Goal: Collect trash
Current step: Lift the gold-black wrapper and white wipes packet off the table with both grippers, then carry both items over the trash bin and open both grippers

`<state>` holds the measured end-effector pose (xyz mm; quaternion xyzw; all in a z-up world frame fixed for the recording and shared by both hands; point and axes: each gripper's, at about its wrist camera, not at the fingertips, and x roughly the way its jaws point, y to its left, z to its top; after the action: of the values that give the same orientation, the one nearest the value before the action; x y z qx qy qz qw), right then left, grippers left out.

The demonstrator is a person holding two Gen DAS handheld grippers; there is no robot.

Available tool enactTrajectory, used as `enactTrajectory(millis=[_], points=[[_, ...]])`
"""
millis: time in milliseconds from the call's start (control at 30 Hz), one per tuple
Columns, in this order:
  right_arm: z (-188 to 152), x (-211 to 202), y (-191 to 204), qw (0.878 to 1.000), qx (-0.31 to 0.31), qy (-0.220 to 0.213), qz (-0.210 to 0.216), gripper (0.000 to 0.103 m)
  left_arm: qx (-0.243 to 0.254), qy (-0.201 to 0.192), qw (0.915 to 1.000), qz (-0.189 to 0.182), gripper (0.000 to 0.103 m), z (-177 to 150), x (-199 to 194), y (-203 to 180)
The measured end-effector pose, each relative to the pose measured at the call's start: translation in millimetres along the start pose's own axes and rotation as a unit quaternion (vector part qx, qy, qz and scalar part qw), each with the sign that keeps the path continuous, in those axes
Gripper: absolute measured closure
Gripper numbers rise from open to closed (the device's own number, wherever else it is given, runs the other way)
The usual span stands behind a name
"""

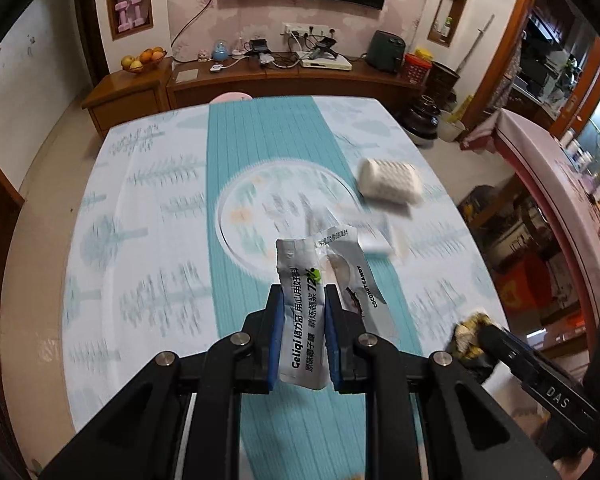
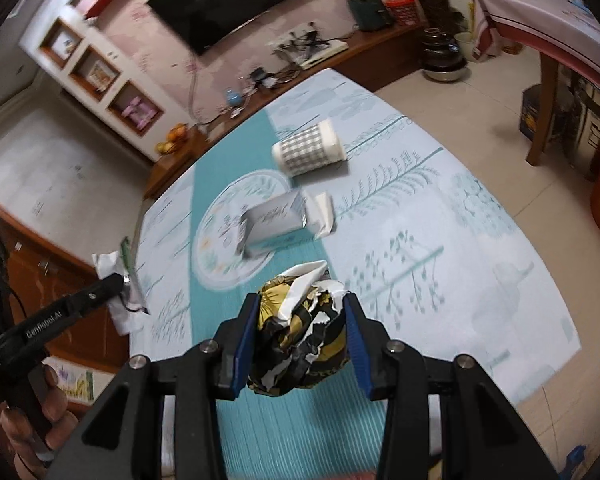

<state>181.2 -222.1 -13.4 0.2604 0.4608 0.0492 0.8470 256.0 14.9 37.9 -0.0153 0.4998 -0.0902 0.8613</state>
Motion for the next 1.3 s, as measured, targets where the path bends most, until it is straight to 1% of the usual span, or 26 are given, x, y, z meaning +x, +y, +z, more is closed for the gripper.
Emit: enactTrajectory(millis=[167,300,467,633,733,833,967,1067,1300], points=[[-40.0,-41.7,-4.4,0.999,-0.041,0.016,0.025,0.062,-0.009,0.003,1.0000,0.001,0.086,-67.2,-34.1,-36.3],[-74.1,-72.4,-13.5,0.996,-0.068,0.035,0.040,0.062,-0.025,0.015,0.9996,-0.001,0.086,-118.0,-55.5,-58.3],[-115.7,-105.5,-28.5,0.993,-0.092,0.056,0.051,0.062,-0.027,0.031,0.9992,0.003,0.086,-177.0,-76.2,-81.0],[-145.8,-119.4,-45.6,0.992,-0.079,0.081,0.057,0.062,-0.015,0.065,0.9977,0.008,0.086,-221.2,-82.1,-94.9],[-158.0,-120.1,-51.8,0.992,-0.072,0.090,0.057,0.062,-0.004,0.078,0.9969,0.009,0.086,-235.4,-79.8,-98.4],[-171.8,-115.9,-59.1,0.992,-0.063,0.097,0.053,0.062,0.004,0.098,0.9952,0.007,0.086,-250.6,-67.3,-99.8],[-190.3,-97.3,-73.1,0.993,-0.044,0.104,0.042,0.062,0.013,0.118,0.9929,0.000,0.086,-266.6,-36.7,-98.6],[-206.4,-75.2,-85.5,0.993,-0.039,0.108,0.025,0.062,0.026,0.129,0.9914,-0.001,0.086,-280.9,-6.8,-98.0],[-241.0,-8.7,-130.0,0.994,-0.006,0.111,-0.011,0.061,0.041,0.152,0.9875,-0.004,0.086,-315.2,62.1,-93.6]])
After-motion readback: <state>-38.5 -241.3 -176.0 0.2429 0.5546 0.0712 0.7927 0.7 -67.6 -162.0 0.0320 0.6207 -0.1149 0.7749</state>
